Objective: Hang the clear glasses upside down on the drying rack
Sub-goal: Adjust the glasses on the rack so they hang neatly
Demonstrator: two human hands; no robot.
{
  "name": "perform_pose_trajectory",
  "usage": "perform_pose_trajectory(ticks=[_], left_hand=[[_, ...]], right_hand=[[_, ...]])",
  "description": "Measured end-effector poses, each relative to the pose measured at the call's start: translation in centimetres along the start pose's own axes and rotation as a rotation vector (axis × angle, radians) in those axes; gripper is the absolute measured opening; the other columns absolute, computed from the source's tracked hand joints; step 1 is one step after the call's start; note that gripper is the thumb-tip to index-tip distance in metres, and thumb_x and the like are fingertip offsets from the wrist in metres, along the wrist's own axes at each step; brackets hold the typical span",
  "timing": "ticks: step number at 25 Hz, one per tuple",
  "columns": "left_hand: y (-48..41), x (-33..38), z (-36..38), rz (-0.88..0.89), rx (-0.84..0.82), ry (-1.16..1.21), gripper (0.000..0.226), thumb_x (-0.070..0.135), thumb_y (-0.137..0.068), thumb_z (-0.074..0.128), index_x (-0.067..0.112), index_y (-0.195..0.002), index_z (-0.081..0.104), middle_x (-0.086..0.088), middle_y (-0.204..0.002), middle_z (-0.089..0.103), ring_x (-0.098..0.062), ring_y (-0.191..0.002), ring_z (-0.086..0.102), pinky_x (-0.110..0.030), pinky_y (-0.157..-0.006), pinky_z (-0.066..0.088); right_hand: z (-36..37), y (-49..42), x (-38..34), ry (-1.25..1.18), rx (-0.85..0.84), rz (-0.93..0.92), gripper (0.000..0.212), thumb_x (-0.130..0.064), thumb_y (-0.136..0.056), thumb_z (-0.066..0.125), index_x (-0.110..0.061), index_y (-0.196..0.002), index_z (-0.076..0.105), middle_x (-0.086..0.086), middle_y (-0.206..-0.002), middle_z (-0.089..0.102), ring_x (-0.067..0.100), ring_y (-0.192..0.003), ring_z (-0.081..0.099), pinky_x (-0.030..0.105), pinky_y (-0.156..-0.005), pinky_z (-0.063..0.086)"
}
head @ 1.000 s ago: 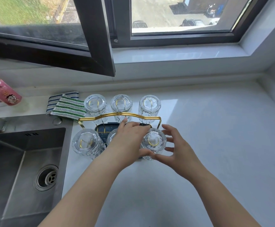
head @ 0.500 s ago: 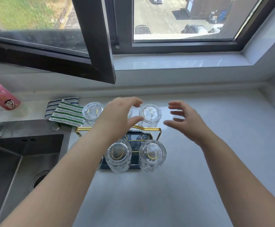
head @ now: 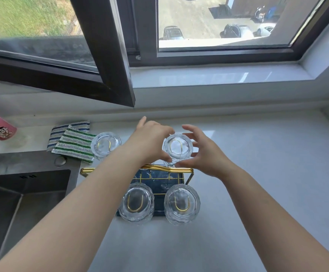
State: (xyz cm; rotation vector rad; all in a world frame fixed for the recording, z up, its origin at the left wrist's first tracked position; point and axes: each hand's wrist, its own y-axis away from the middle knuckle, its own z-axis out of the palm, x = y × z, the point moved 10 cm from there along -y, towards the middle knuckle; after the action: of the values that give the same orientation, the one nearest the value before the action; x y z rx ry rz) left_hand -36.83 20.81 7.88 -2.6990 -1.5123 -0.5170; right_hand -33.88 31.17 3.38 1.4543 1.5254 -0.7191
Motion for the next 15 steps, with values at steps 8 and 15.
perform_pose_trajectory(ticks=[8,15], left_hand=[[0.53,-0.53,-0.38,-0.012,-0.006,-0.011,0.074,0.042,-0.062,0.077,0.024,-0.126,0.046,0.002,-0.126,0.057,-0.021,-0.128,0.036,-0.045,-0.113,0.000],[0.55,-0.43,-0.18,-0.007,-0.014,0.000,0.073,0.041,-0.064,0.076,0.024,-0.127,0.045,0.001,-0.126,0.057,-0.022,-0.128,0.036,-0.045,-0.113,-0.001]], right_hand=[[0.36,-0.18,-0.51,0.021,0.010,-0.002,0.098,-0.018,-0.053,0.088,-0.035,-0.132,0.031,-0.015,-0.116,0.048,0.008,-0.108,0.047,0.016,-0.074,0.047],[0.25,-0.01,-0.65,0.075,0.015,0.005,0.098,-0.022,-0.054,0.088,-0.034,-0.133,0.031,-0.014,-0.118,0.046,0.011,-0.110,0.046,0.030,-0.085,0.050]])
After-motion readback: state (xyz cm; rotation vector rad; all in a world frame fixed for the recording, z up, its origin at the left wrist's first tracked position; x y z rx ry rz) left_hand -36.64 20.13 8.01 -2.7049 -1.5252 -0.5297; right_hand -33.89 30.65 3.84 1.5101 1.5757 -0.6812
